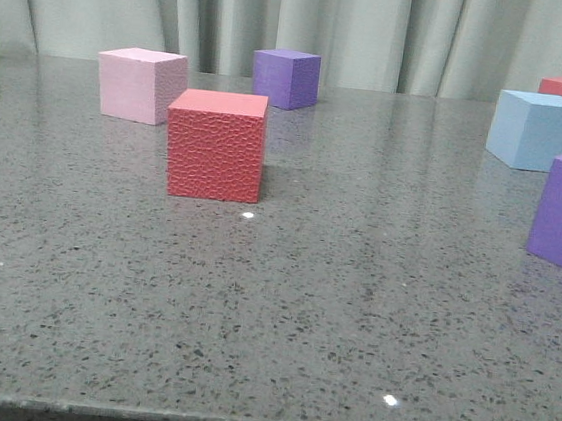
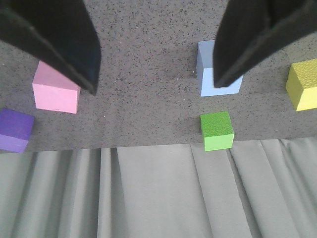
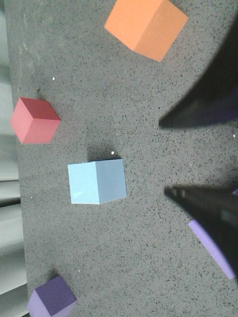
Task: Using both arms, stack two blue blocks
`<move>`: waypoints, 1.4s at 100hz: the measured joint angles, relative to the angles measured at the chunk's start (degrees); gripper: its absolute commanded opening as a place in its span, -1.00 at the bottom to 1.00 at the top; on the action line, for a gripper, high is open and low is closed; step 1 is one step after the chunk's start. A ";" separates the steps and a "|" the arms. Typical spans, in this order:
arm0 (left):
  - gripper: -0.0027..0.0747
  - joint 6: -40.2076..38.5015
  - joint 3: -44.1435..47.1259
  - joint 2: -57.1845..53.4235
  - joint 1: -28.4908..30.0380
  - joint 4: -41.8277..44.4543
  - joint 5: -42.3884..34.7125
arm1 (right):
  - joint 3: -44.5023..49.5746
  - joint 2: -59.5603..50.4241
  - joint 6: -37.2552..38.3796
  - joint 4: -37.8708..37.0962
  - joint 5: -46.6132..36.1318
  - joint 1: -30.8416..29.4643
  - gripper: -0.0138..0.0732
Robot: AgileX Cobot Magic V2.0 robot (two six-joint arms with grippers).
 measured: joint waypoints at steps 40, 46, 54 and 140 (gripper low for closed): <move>0.62 0.00 0.00 0.00 0.00 0.00 0.27 | -0.46 0.00 0.00 0.71 2.37 0.00 0.68; 0.62 0.00 0.00 0.00 0.00 0.00 0.27 | -0.46 0.00 0.00 0.71 1.99 0.00 0.68; 0.62 0.00 0.00 0.00 0.00 0.00 0.27 | -0.57 0.00 0.00 0.85 1.71 0.00 0.68; 0.62 -2.03 -11.46 10.68 4.52 1.50 13.89 | -25.97 22.04 -0.37 2.37 19.37 0.00 0.68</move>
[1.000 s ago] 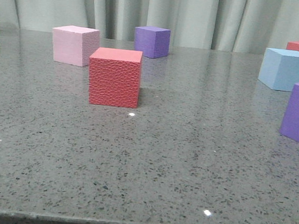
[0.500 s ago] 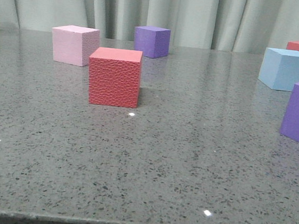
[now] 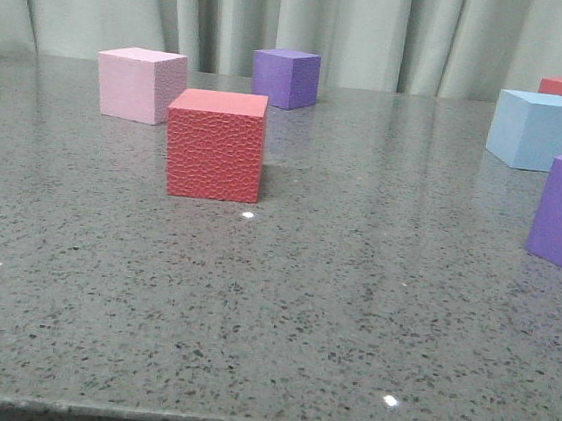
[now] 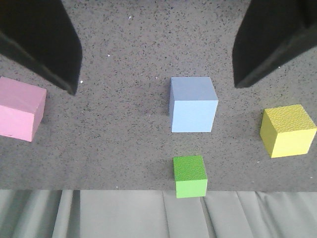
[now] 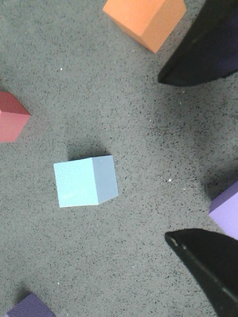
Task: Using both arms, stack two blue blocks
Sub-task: 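Lower the right gripper over the light blue cube and close on it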
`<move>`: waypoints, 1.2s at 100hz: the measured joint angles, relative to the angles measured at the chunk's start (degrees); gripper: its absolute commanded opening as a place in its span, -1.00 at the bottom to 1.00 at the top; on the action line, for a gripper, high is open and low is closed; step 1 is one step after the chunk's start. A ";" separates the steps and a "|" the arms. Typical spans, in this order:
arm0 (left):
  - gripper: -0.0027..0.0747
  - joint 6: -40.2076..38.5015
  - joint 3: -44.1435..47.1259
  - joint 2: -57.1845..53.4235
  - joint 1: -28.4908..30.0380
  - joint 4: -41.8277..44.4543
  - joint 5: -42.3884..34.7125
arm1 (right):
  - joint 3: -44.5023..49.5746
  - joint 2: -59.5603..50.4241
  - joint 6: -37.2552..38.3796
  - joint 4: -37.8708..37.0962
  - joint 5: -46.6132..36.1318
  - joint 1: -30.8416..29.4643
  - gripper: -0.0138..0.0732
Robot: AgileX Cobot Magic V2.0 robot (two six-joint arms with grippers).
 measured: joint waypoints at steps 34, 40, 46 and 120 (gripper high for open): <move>0.62 0.00 -0.70 1.80 0.00 0.00 2.29 | -16.72 15.46 -1.72 2.32 8.90 0.00 0.68; 0.62 0.00 -0.70 1.80 0.00 0.00 2.40 | -19.50 18.45 -1.81 2.32 9.86 0.00 0.68; 0.62 0.00 -0.70 1.80 0.00 0.00 2.52 | -21.81 21.12 -1.93 2.32 11.11 0.00 0.68; 0.62 0.00 -0.70 1.80 0.00 0.00 2.88 | -36.24 45.30 -4.98 4.66 18.57 0.00 0.68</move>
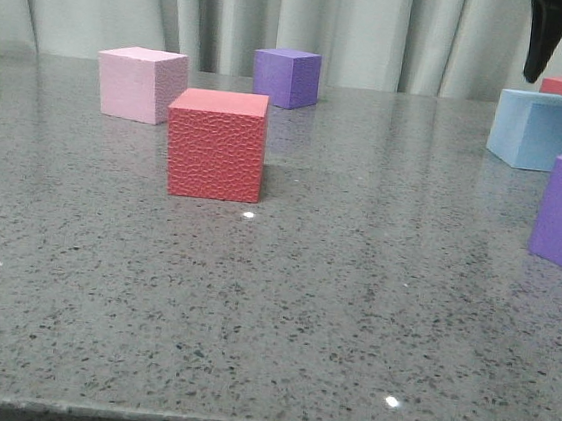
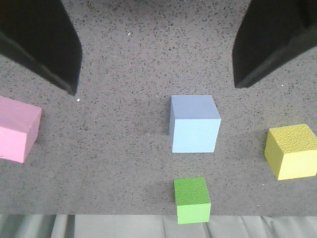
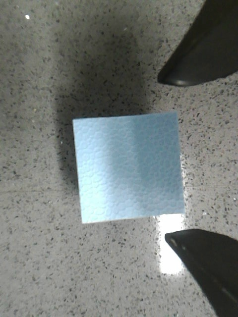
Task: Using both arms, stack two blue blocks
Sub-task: 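Lower the right gripper over the light blue cube and close on it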
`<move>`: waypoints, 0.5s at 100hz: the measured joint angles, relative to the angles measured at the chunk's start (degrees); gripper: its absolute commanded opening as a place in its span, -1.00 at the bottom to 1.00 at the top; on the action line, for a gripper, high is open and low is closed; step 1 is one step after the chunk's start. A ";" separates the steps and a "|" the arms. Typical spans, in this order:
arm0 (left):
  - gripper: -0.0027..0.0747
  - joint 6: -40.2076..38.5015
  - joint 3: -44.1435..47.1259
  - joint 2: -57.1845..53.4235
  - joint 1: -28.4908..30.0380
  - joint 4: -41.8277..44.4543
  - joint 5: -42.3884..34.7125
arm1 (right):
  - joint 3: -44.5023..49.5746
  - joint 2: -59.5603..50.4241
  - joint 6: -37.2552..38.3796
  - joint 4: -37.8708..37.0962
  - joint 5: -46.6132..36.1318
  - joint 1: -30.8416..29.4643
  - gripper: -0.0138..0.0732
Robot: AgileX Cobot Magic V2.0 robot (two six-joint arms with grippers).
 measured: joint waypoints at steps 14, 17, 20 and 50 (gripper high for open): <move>0.62 0.00 0.00 0.00 0.00 0.00 0.00 | 0.00 1.86 -0.21 0.00 -0.65 0.00 0.68; 0.62 0.00 0.00 0.00 0.00 0.00 0.00 | 0.00 2.30 -0.20 0.00 -0.89 0.00 0.68; 0.62 0.00 0.00 0.00 0.00 0.00 0.00 | 0.00 2.59 -0.20 0.05 -1.03 0.00 0.68; 0.62 -0.08 0.00 0.00 0.00 0.00 0.02 | 0.00 3.78 -0.23 0.05 -2.86 0.00 0.67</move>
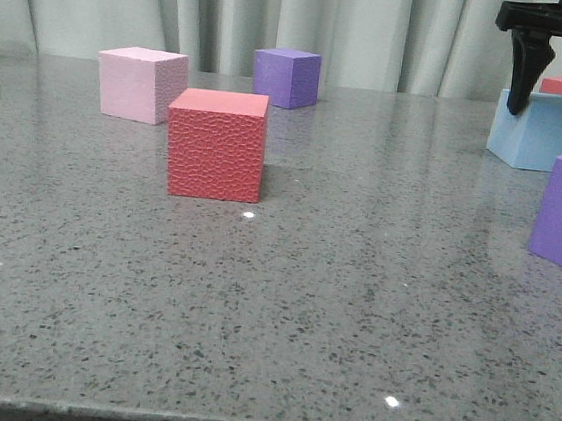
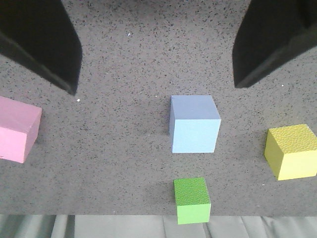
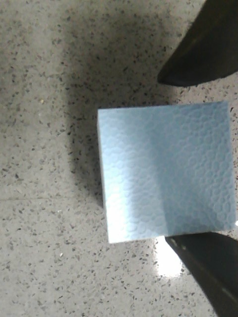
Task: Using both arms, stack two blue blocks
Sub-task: 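Lower the right gripper over the light blue cube and close on it, then lift the light blue cube with the right gripper and carry it toward the pink cube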
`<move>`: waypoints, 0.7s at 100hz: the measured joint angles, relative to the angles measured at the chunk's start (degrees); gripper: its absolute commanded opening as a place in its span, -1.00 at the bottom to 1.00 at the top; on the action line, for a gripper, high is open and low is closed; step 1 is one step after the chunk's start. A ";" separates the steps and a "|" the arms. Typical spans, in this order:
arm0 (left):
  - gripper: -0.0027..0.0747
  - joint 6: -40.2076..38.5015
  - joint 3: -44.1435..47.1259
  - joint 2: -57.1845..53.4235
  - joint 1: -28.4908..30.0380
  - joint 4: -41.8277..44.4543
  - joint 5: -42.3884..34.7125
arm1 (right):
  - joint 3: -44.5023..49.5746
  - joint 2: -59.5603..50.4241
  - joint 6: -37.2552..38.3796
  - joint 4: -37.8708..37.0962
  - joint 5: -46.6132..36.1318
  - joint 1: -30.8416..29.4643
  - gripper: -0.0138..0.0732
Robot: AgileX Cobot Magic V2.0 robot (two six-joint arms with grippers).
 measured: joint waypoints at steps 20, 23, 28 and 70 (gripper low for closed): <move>0.62 0.00 0.00 0.00 0.00 0.00 0.10 | 0.00 0.39 -0.31 0.00 0.00 0.00 0.67; 0.62 0.00 0.00 0.00 0.00 0.00 0.10 | 0.00 0.48 -0.31 0.00 0.00 0.00 0.65; 0.62 0.00 0.00 0.00 0.00 0.00 0.10 | 0.00 0.48 -0.31 0.00 0.00 0.00 0.58; 0.62 0.00 0.00 0.00 0.00 0.00 0.10 | 0.00 0.48 -0.39 0.08 0.00 0.00 0.07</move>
